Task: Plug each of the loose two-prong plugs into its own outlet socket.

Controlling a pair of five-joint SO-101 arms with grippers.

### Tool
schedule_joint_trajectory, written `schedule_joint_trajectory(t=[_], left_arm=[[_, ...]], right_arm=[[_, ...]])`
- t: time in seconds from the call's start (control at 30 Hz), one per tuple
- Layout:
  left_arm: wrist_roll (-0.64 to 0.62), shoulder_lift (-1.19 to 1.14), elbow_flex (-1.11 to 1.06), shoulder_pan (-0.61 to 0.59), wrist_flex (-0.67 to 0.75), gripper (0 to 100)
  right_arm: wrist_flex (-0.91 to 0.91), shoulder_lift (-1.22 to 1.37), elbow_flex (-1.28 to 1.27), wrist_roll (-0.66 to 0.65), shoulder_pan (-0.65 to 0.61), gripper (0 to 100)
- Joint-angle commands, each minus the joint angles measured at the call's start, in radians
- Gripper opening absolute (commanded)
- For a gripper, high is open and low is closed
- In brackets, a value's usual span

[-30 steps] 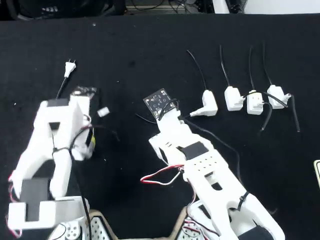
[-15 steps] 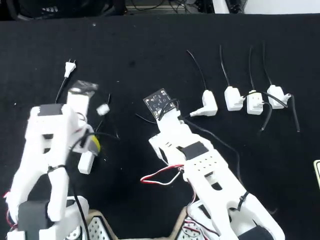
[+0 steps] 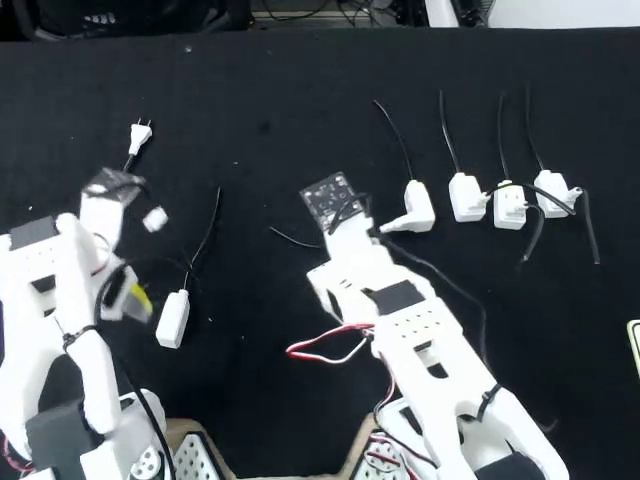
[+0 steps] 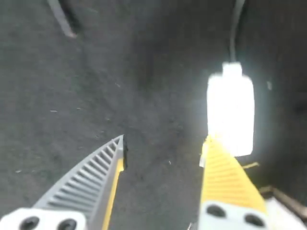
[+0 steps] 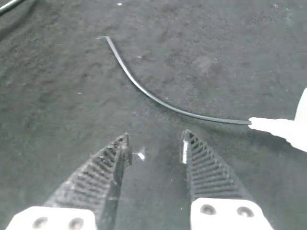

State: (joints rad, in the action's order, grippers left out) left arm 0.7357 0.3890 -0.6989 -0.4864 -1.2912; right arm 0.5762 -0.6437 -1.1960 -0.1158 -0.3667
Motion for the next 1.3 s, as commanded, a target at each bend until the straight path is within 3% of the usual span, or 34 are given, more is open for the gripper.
schedule_joint_trajectory(t=[0.0,0.1,0.3,0.43,0.6,0.77,0.9,1.0,1.1,1.27], left_arm=[[0.011,0.029,-0.054,0.067,0.005,26],[-0.100,0.031,-0.081,0.197,0.003,26],[-0.364,0.032,-0.050,0.453,0.003,26],[-0.427,0.032,-0.028,0.547,0.003,26],[-0.391,0.032,0.054,0.404,-0.005,26],[-0.212,0.020,0.067,0.202,0.003,26],[-0.041,0.020,-0.016,0.111,0.003,26],[0.051,0.020,-0.085,0.093,0.005,26],[0.054,0.021,-0.127,0.117,0.028,26],[-0.115,0.031,-0.251,0.242,0.178,26]], right_arm=[[-0.008,-0.035,0.038,0.023,0.026,15.9],[-0.008,-0.035,0.038,0.028,0.040,15.9],[-0.011,-0.035,0.061,0.132,0.222,15.9],[-0.014,-0.035,0.061,0.141,0.249,15.9],[-0.014,-0.035,0.061,0.141,0.249,15.9],[-0.014,-0.035,0.061,0.141,0.249,15.9],[-0.012,-0.035,0.064,0.147,0.253,15.9],[-0.008,-0.035,0.073,0.149,0.258,15.9],[-0.008,-0.035,0.073,0.149,0.261,15.9],[-0.008,-0.035,0.073,0.149,0.256,15.9]])
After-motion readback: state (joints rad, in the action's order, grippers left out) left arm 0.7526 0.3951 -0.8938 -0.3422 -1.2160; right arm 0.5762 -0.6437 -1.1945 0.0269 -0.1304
